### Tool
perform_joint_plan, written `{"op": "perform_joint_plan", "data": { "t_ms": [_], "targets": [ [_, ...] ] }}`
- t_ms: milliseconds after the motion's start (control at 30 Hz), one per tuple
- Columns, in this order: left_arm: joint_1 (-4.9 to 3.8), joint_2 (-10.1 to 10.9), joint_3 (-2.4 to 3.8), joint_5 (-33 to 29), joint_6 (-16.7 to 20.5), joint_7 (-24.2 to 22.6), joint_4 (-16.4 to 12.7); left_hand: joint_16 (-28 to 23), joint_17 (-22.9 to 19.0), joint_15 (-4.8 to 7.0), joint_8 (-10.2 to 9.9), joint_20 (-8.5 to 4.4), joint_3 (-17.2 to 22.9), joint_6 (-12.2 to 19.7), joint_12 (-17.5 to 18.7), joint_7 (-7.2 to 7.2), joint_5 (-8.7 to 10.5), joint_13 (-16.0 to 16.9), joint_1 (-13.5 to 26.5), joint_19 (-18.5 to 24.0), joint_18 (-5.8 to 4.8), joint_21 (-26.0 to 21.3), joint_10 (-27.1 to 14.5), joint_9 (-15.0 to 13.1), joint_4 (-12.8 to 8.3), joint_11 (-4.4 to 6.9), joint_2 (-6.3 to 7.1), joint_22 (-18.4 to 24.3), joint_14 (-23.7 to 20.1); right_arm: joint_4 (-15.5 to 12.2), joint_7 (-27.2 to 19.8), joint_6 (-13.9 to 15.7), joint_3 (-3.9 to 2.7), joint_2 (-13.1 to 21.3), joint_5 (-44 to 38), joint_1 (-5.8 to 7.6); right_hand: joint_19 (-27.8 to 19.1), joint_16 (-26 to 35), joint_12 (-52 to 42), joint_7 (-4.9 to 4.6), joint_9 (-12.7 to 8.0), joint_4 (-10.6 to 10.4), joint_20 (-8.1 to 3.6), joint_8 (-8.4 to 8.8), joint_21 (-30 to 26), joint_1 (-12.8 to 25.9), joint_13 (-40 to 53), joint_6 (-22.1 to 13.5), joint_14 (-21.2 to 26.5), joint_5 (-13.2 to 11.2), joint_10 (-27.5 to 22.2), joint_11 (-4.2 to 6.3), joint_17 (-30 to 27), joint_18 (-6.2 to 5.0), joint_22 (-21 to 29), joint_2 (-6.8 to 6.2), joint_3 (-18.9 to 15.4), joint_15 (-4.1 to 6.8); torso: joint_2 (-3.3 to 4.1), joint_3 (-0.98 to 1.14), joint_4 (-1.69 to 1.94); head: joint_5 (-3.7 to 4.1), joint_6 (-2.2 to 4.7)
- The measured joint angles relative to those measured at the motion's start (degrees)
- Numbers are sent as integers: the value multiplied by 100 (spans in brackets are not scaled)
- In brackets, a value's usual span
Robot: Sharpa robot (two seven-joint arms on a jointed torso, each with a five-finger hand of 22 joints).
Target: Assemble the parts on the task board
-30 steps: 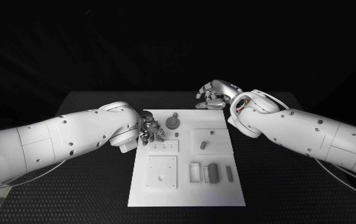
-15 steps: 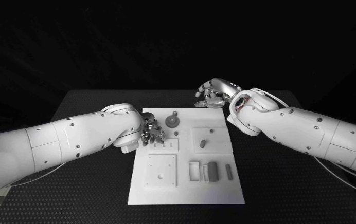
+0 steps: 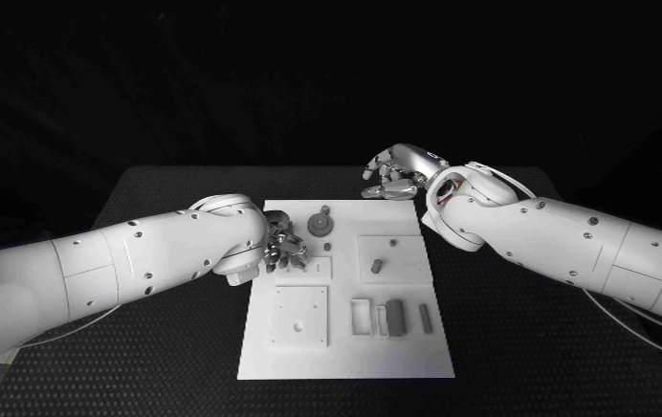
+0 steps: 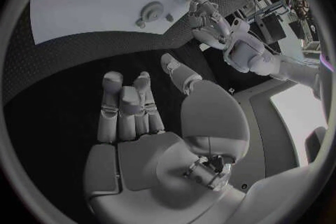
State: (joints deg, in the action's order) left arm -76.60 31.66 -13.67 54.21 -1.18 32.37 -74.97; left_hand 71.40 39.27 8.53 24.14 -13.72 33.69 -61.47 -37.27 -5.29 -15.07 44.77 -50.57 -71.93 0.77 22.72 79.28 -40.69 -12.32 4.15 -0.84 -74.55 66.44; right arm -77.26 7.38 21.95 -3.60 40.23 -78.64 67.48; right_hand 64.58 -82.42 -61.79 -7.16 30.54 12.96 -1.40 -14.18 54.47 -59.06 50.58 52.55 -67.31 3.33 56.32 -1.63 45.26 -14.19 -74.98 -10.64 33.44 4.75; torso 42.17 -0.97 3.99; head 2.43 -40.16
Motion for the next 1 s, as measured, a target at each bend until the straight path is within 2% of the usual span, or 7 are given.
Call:
{"op": "perform_joint_plan", "data": {
  "t_ms": [200,500,800,867,1000],
  "targets": [
    [63,-51,-1,50,-6,0,38,26,-16,9,0,2,2,-1,0,1,0,-2,22,-16,0,-1,0,0,-2,0,-17,-12,9,-2,-1,-1,0,2,0,0,-1,0,0,-7,0,0,1,0,0,0,0,-10,0,0,0,0,0,0,0,0,0,0,-2,-2,0,-3,-4],
    [75,-98,0,130,-15,-9,114,26,-23,12,-2,1,3,-3,-21,2,0,-6,56,-17,0,-2,0,-81,-3,0,-6,-19,12,-11,1,-2,-1,1,0,0,-3,0,0,-6,0,0,2,0,0,0,1,-17,0,0,0,0,-5,0,0,0,0,0,1,-3,-2,-6,9],
    [134,-148,1,227,-16,-16,148,67,-48,21,45,1,18,-22,-61,22,-29,-12,76,-20,0,20,23,-130,13,23,15,-38,21,-33,1,-6,-1,-2,0,0,-10,0,0,-14,1,0,10,0,0,0,-5,-25,0,0,0,0,-4,0,0,0,0,0,2,-6,-2,-2,18],
    [142,-151,1,241,-14,-20,153,67,-50,21,45,1,18,-22,-61,22,-30,-12,76,-21,0,20,23,-250,13,23,15,-38,21,-33,1,-7,-1,-2,0,0,-10,0,0,-15,1,0,10,0,0,0,-5,-27,0,0,0,0,-4,0,0,0,0,0,2,-6,-2,2,18],
    [145,-157,5,263,-9,-24,161,70,-60,32,45,-9,18,-23,-61,23,-30,-20,76,-46,0,20,23,-251,13,23,15,-37,32,-31,1,-8,-1,-1,0,0,-10,0,0,-20,0,0,10,0,0,0,-5,-33,0,0,0,0,-4,0,0,0,0,0,2,-6,-1,10,17]
  ]
}}
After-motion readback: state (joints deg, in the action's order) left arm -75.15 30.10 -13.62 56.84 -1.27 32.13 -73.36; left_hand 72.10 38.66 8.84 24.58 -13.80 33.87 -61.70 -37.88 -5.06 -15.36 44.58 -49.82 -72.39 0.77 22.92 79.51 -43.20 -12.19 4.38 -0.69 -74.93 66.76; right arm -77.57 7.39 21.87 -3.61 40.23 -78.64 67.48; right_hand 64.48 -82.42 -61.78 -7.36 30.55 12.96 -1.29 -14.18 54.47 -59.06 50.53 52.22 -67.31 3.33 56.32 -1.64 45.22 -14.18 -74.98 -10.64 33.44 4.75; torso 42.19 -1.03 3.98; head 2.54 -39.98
